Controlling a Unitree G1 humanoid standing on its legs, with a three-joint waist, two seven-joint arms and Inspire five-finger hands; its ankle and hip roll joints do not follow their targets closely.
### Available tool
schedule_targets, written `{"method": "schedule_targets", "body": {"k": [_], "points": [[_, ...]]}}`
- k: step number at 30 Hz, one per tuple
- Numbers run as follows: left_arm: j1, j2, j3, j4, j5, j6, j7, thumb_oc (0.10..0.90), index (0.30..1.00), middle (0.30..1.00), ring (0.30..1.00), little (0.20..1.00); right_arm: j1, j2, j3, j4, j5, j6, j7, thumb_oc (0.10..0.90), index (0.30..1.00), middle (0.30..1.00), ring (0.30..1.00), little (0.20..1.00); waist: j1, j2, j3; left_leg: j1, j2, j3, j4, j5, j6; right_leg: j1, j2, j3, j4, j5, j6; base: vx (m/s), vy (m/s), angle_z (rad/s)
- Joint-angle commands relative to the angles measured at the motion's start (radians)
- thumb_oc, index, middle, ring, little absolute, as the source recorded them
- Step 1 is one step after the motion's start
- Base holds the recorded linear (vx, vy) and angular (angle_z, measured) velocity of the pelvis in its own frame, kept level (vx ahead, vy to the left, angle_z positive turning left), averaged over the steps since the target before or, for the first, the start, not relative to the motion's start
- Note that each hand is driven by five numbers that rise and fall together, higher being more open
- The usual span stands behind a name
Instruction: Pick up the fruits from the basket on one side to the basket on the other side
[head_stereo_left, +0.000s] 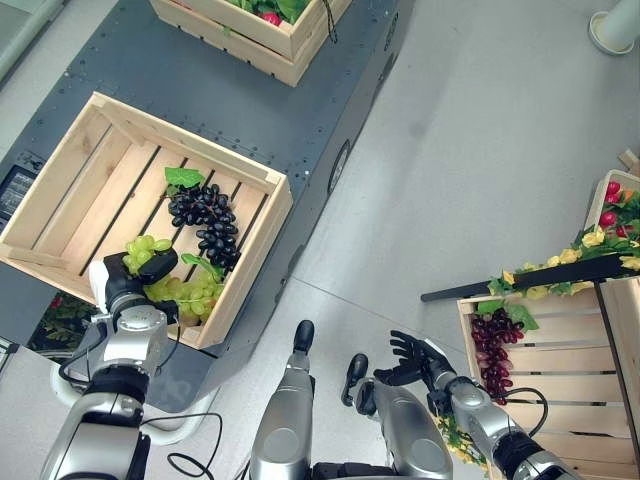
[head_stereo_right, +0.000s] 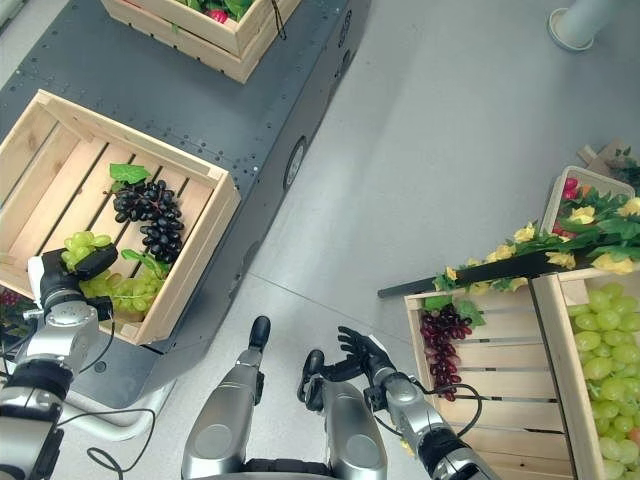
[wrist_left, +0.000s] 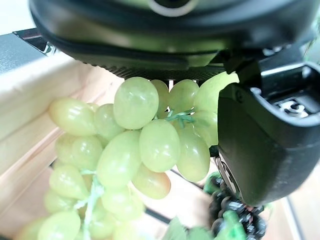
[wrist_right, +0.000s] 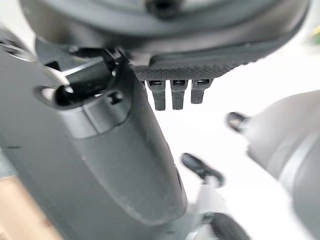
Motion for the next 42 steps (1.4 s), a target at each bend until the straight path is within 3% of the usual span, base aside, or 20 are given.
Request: {"method": "schedule_targets", "body": {"k": [1,10,18,20,26,34,39,42], "points": [[0.043,-0.001,0.079,-0.097,0.12,-0.123,0.113,0.4,0.3,0.3,0.3,0.3,0.069,-0.01,-0.035,-0.129,0.028,-0.081,-0.044,0.8,0.9,0.9,0.9,0.9,0.002,0.043,-0.159,0.032,-0.104,-0.031,-0.005,-0.113,0.046,0.053,-0.024,0.015,-0.212,0.154,0.064,0.11,0.0,-0.02],[0.178,-0.055,0.121,-0.268,0.217,-0.223,0.146,0.4,0.3,0.3,0.3,0.3,0.101,-0.019,-0.055,-0.355,0.07,-0.161,-0.046,0.8,0.9,0.9,0.9,0.9,0.02,0.061,-0.27,0.119,-0.099,-0.051,-0.102,-0.093,0.045,0.121,-0.041,0.011,-0.286,0.188,0.089,0.08,-0.007,0.07],[0.211,-0.124,0.127,-0.328,0.088,-0.32,0.109,0.4,0.3,0.3,0.3,0.3,0.036,-0.027,-0.045,-0.536,0.087,-0.207,-0.031,0.8,0.9,0.9,0.9,0.9,0.038,0.064,-0.328,0.161,-0.095,-0.053,-0.124,-0.1,0.052,0.149,-0.047,0.016,-0.305,0.193,0.095,0.03,-0.031,-0.03],[0.208,-0.157,0.125,-0.354,0.032,-0.363,0.088,0.4,0.3,0.3,0.3,0.3,-0.025,-0.021,-0.043,-0.591,0.087,-0.191,-0.034,0.8,0.9,0.9,0.9,0.9,0.045,0.064,-0.345,0.172,-0.095,-0.055,-0.13,-0.101,0.052,0.162,-0.048,0.017,-0.322,0.199,0.095,0.01,-0.05,0.01],[0.183,-0.214,0.109,-0.419,-0.063,-0.38,0.026,0.4,0.3,0.3,0.3,0.3,-0.153,-0.021,-0.041,-0.663,0.095,-0.15,-0.053,0.8,0.9,0.9,0.9,0.9,0.062,0.06,-0.382,0.188,-0.094,-0.059,-0.136,-0.106,0.051,0.182,-0.05,0.011,-0.336,0.198,0.092,0.0,-0.061,-0.01],[0.171,-0.267,0.089,-0.481,-0.308,-0.396,-0.06,0.4,0.3,0.3,0.3,0.3,-0.26,-0.021,-0.012,-0.693,0.066,-0.091,-0.054,0.8,0.9,0.9,0.9,0.9,0.075,0.058,-0.412,0.201,-0.095,-0.067,-0.136,-0.108,0.052,0.199,-0.05,0.003,-0.343,0.196,0.087,-0.01,-0.048,0.01],[0.176,-0.314,0.076,-0.512,-0.485,-0.436,-0.122,0.4,0.3,0.3,0.3,0.3,-0.335,-0.045,0.018,-0.705,0.043,-0.033,-0.008,0.8,0.9,0.9,0.9,0.9,0.086,0.054,-0.422,0.205,-0.096,-0.075,-0.138,-0.107,0.051,0.208,-0.05,-0.009,-0.347,0.197,0.085,-0.01,-0.038,0.05],[0.177,-0.319,0.077,-0.52,-0.511,-0.433,-0.142,0.4,0.3,0.3,0.3,0.3,-0.365,-0.06,0.034,-0.702,0.027,-0.005,0.021,0.8,0.9,0.9,0.9,0.9,0.088,0.05,-0.426,0.207,-0.094,-0.075,-0.14,-0.107,0.051,0.209,-0.05,-0.012,-0.348,0.199,0.084,0.0,-0.026,0.0]]}}
